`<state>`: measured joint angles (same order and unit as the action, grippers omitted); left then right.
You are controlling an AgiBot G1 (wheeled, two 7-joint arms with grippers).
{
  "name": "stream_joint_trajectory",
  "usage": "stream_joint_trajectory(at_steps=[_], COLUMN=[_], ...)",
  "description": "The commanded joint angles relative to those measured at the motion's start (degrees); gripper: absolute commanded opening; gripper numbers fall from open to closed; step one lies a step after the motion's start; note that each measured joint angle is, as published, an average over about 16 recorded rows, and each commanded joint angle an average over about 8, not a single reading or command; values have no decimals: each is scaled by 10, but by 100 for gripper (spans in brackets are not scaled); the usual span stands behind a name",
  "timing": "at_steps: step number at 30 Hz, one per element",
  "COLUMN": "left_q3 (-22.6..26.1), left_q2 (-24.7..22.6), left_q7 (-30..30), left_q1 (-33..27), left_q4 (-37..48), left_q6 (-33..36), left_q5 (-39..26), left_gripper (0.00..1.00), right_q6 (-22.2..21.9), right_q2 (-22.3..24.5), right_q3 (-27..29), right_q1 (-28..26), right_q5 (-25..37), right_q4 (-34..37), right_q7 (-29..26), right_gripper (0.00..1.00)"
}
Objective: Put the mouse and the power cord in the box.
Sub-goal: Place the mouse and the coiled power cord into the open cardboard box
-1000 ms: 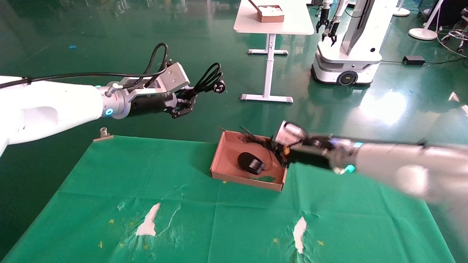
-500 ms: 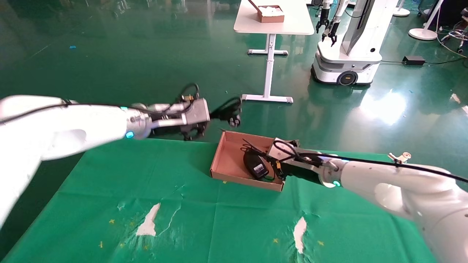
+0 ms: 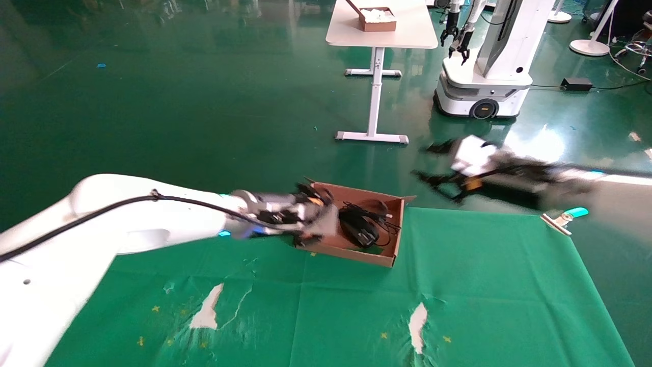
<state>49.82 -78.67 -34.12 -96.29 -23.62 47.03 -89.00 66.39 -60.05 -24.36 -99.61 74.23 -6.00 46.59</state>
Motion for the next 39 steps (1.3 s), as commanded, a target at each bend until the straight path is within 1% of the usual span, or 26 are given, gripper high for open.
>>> stream_joint_trajectory(at_steps=[1,3,5,11,12,16,19,20,24,29,34,39], left_q3=[26,53,79,142,151,183,205,213,236,240,218,173], left_q2=[0,0,0,-3,-3,-4,-4,-4,-4,-3,13,47], left_q7=[2,2,3,29,37,82,115,124,142,144,155,178], left_q1=[6,5,2,-18,-22,-37,-44,-46,-51,-51,-37,-6], left_q4=[-29,-51,-70,-114,-119,-130,-133,-135,-142,-144,-157,-184], left_q6=[17,11,-6,-84,-98,-146,-169,-174,-187,-189,-169,-124], left_q5=[-1,-7,-13,-11,-7,16,31,34,42,45,60,93], left_gripper=[0,0,0,1,7,57,94,100,100,100,100,100], right_q6=[52,95,126,175,182,201,209,212,223,225,223,222], right_q2=[30,60,88,153,161,186,197,201,211,212,212,213], right_q3=[3,5,5,4,4,3,3,3,4,4,4,8], right_q1=[-16,-33,-50,-81,-82,-81,-75,-73,-65,-63,-60,-39], right_q5=[-6,-8,-9,-6,-6,-5,-6,-7,-9,-11,-12,-26], right_q4=[-9,-14,-17,-33,-38,-62,-83,-90,-112,-118,-121,-151], right_q7=[8,5,-1,-32,-38,-63,-80,-85,-97,-98,-101,-124], right_gripper=[100,100,100,100,100,100,100,100,100,100,100,100])
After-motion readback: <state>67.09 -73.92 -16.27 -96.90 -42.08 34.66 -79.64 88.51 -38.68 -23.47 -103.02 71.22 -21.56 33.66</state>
